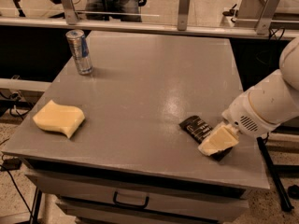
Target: Move rxbar chocolate near sponge
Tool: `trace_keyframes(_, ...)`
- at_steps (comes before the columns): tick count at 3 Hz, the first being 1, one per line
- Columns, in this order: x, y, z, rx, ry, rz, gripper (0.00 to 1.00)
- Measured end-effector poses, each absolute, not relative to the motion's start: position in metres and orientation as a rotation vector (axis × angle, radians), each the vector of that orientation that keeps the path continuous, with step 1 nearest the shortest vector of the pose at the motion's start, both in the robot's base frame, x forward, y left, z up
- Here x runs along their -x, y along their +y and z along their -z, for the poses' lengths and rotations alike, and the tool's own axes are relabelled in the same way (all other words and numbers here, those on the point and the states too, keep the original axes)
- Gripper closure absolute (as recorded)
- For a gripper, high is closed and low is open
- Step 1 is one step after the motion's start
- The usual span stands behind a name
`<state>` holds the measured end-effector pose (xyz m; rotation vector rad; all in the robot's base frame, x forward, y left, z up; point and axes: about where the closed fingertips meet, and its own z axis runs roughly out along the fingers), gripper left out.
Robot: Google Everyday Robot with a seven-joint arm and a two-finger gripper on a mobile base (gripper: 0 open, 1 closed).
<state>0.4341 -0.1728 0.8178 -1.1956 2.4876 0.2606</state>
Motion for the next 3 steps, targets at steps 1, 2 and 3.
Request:
trace_keyframes(1,-0.434,-0.1728,-0.8272,1.196,2.488,-0.26,0.8)
trace_keyframes(2,-0.434,-0.1728,-0.8286,1.196,2.488,-0.26,0.99)
trace_keyframes(3,-0.4348,-0.1724,-0.8345,1.181,2.489,-0.29,1.0)
